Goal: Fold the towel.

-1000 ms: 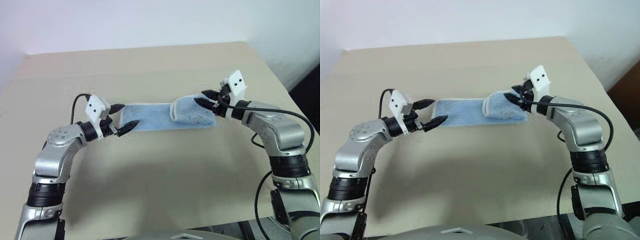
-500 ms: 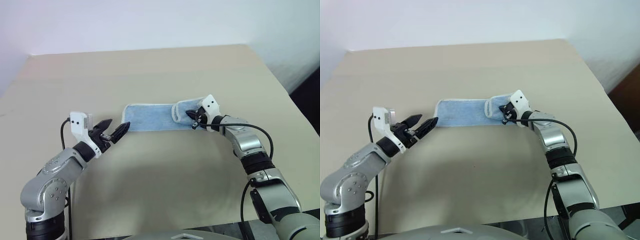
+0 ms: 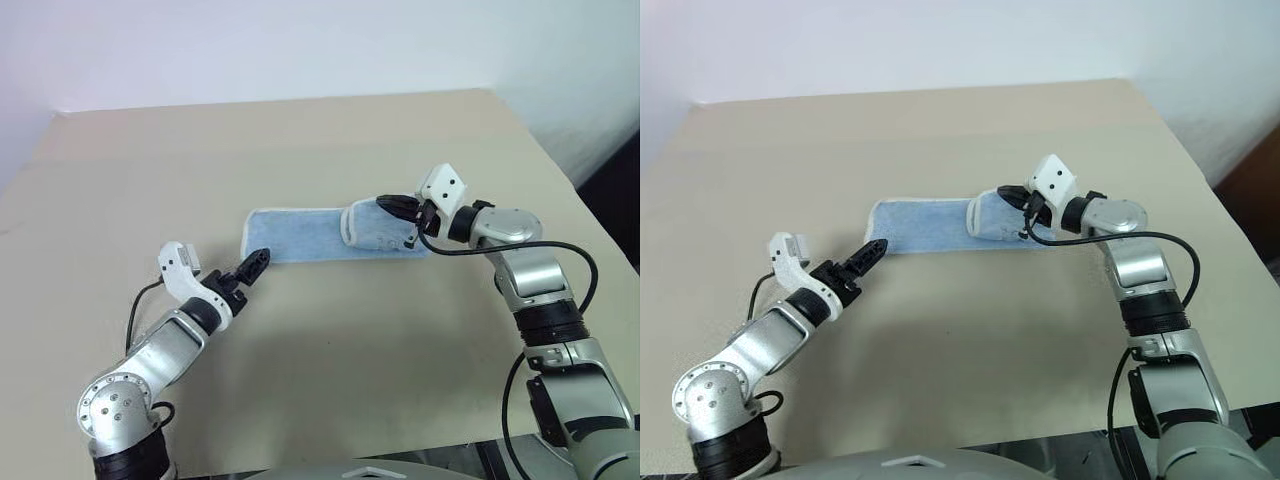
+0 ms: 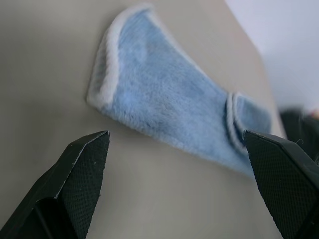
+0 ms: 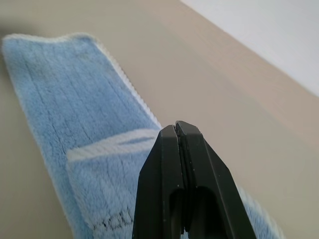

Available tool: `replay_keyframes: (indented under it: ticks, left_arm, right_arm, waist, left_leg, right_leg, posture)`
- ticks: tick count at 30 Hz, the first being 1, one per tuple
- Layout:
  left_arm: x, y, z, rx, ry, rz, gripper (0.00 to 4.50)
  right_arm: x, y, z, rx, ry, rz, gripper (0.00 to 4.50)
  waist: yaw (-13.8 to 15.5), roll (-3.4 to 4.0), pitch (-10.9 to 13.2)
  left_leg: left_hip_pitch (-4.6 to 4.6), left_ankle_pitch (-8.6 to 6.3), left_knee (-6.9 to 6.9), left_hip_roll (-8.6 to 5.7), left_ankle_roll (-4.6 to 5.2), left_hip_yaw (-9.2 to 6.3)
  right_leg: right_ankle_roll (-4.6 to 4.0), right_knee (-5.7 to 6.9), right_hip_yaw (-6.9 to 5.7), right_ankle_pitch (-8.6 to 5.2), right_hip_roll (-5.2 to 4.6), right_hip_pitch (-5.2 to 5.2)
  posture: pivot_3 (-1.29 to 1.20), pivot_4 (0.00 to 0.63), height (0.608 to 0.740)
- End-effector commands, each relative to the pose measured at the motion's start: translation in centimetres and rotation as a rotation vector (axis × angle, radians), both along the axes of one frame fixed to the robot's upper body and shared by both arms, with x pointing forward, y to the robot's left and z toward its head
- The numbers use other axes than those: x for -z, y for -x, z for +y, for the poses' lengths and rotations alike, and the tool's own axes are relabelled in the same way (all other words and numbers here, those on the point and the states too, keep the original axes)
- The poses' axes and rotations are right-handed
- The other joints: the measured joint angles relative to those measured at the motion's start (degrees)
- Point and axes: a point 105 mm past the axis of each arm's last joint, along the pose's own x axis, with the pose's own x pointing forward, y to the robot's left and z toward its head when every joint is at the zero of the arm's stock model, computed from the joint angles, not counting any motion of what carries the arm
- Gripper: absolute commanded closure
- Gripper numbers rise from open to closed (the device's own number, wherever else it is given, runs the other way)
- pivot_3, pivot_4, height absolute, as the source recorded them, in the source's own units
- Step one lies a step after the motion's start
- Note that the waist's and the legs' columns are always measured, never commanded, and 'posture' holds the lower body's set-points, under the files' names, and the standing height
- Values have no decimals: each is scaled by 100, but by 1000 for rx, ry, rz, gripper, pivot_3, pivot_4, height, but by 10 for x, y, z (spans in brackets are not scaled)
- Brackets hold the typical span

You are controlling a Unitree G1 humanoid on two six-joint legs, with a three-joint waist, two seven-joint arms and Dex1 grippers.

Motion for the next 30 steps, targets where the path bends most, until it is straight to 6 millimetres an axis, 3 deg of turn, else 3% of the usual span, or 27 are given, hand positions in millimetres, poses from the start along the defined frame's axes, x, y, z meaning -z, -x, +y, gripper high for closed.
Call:
replay_keyframes:
  ticks: [1,9,13,18,21,25,30]
  left_arm:
    - [7,-5,-4,-38,83,117,0]
    - [26,-28,-14,-68,154,250,0]
    - [23,-51,-22,-61,182,226,0]
    - [14,-71,-35,-13,186,186,0]
    - [10,-78,-40,7,194,168,0]
    - [9,-83,-40,4,201,157,945]
    - [0,-90,-31,-26,211,111,2758]
  right_arm:
    - [-23,4,-2,-3,-22,-76,4486]
    - [-20,25,-5,-28,-36,-47,4486]
    - [-20,35,-5,-20,-52,-28,4486]
    - [-18,45,-1,-23,-58,-10,4486]
    - [-16,50,-2,-17,-60,-1,4486]
    - [-15,54,-4,-8,-61,6,4500]
    - [-13,55,-6,4,-64,12,4500]
  waist:
    - [-2,0,0]
    - [161,8,-7]
    - [251,15,-11]
    - [260,45,-32]
    - [305,50,-34]
    - [307,51,-33]
    - [283,46,-31]
  left_leg:
    - [0,0,0,-1,0,0]
    - [27,-3,0,-2,-9,-3]
    - [80,-7,-1,3,-11,-4]
    - [25,-8,-1,87,-13,-5]
    - [-18,-6,-1,94,-16,-2]
    - [-24,7,0,89,-33,-1]
    - [-32,5,-1,84,-29,0]
  right_leg:
    - [0,0,0,0,0,0]
    - [-4,-10,-4,-2,0,35]
    - [-10,-50,-10,-16,1,110]
    - [8,-201,-75,60,47,152]
    - [-17,-192,-111,78,29,104]
    - [-18,-183,-117,78,31,96]
    - [-18,-189,-116,78,27,88]
  posture:
    - [0,150,728]
    - [0,150,728]
    - [0,150,728]
    - [0,150,728]
    - [0,150,728]
    - [0,150,728]
    - [0,150,728]
